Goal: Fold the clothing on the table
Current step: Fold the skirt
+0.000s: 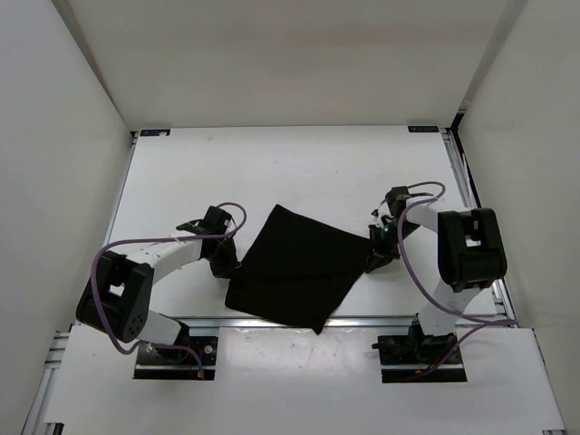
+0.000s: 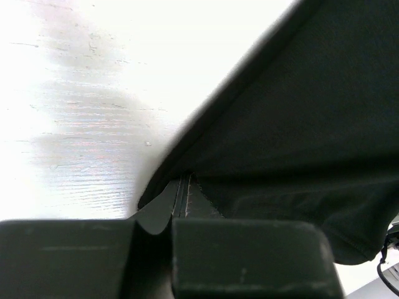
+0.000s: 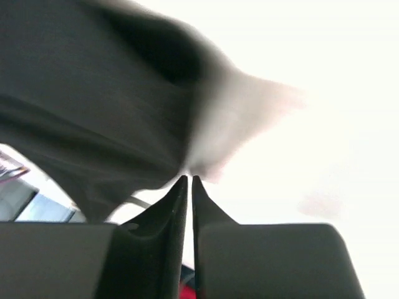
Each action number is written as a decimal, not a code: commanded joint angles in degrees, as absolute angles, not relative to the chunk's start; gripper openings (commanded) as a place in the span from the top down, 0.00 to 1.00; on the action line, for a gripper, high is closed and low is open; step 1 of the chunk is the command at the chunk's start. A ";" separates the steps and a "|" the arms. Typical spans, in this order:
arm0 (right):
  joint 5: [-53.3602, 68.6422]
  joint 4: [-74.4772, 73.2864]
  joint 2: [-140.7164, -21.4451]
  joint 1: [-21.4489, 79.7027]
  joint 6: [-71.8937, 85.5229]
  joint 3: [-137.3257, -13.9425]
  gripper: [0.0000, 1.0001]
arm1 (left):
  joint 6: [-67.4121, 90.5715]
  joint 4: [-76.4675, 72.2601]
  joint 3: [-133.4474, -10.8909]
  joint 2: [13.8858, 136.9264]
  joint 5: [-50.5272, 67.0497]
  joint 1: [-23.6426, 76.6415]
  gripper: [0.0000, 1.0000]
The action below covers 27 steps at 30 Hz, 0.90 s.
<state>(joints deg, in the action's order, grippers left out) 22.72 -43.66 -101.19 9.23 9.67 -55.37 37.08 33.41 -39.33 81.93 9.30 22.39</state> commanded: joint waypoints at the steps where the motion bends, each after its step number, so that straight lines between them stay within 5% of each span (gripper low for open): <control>1: 15.64 -47.63 -97.65 7.56 7.74 -55.89 0.88 | 35.68 35.68 -37.79 82.35 3.87 21.71 1.00; 5: 16.87 -51.15 -95.71 10.97 8.17 -61.16 0.70 | 35.68 35.51 -39.02 83.49 4.39 22.32 1.00; 19: 24.86 -49.75 -91.06 21.18 16.96 -66.36 0.76 | 36.56 32.70 -50.17 95.87 6.85 27.60 1.00; 27: 30.41 -50.89 -91.84 22.59 16.44 -65.30 0.68 | 35.60 32.78 -62.38 105.29 4.31 23.03 1.00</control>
<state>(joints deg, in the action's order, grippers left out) 26.94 -49.63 -93.03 21.93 16.19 -65.17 36.91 36.45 -59.00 100.99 11.49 24.82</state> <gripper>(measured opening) 0.315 0.022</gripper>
